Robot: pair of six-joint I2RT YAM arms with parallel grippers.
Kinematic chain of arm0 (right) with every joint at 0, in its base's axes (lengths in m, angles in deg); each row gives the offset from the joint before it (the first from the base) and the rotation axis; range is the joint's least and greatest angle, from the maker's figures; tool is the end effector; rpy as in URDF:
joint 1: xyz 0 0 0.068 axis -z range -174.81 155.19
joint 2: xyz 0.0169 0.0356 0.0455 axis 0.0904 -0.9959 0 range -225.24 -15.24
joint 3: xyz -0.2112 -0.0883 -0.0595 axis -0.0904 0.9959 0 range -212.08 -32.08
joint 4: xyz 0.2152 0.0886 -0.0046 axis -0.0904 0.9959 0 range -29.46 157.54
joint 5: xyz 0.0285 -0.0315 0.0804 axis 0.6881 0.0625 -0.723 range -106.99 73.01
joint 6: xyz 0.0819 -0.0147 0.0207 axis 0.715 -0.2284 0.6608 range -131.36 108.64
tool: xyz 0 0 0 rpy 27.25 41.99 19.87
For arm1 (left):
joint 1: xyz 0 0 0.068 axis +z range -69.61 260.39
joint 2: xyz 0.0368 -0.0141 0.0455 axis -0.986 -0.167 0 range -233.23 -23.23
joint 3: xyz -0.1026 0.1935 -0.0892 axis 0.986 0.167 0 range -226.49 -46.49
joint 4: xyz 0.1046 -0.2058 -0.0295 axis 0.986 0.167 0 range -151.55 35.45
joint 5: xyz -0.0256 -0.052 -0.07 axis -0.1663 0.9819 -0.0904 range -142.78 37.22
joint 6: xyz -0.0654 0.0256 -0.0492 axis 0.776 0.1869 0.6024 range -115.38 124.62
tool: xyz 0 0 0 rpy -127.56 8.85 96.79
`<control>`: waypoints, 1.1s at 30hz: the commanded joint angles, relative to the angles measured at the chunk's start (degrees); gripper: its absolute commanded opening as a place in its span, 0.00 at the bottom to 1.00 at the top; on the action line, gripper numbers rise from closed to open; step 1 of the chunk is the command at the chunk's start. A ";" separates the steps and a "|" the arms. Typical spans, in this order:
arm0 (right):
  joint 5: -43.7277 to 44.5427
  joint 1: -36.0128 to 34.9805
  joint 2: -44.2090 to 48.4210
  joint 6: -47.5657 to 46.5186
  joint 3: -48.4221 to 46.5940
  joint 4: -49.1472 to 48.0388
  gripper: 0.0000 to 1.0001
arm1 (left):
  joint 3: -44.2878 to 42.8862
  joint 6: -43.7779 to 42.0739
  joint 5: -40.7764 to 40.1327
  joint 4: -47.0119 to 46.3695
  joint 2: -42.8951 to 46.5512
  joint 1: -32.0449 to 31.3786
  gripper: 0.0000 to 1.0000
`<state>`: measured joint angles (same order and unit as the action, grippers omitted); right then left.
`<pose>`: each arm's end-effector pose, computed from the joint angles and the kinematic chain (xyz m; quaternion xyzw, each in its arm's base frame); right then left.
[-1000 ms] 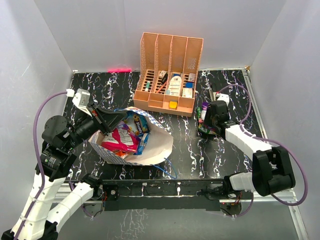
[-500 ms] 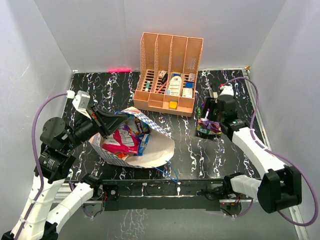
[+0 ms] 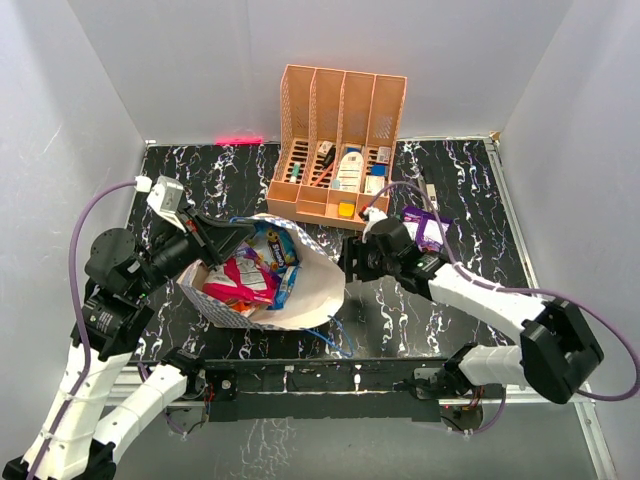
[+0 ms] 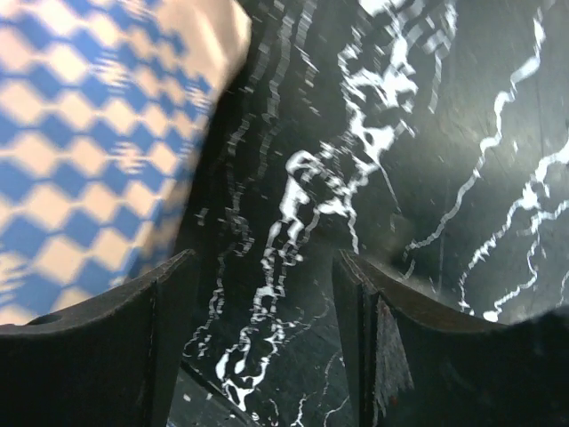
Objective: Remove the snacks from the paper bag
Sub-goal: Adjust the paper bag at the center of the board.
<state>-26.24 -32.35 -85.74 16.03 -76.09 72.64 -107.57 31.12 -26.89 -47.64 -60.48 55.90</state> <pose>0.2139 0.1796 0.1923 -0.1142 0.8915 0.2934 0.3258 0.1241 -0.0929 0.4163 0.1605 0.6299 -0.4513 0.6114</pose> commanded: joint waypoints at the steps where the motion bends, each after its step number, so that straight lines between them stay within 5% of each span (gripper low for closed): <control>1: 3.79 0.46 -2.52 8.24 3.28 -6.56 0.63 | -3.87 -1.06 -0.20 -2.14 0.69 -0.21 0.00; 9: -10.03 -3.30 -18.50 17.46 3.37 -25.81 0.57 | -4.40 -2.02 0.87 -4.50 0.92 -0.21 0.00; 19: -7.89 -15.13 -40.36 40.48 -5.45 -56.30 0.56 | -2.38 -5.54 4.00 -6.13 0.25 -0.21 0.00; 27: -0.16 -17.23 -55.66 41.60 -21.69 -60.27 0.55 | 1.04 -7.10 4.53 -3.54 0.89 -0.23 0.00; 33: 2.86 -14.81 -48.98 30.91 -15.69 -52.29 0.56 | 2.41 -5.07 4.24 -1.00 4.31 -0.21 0.00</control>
<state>-26.90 -49.27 -140.97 53.26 -95.89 18.96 -104.86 24.76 -25.19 -46.06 -59.83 55.90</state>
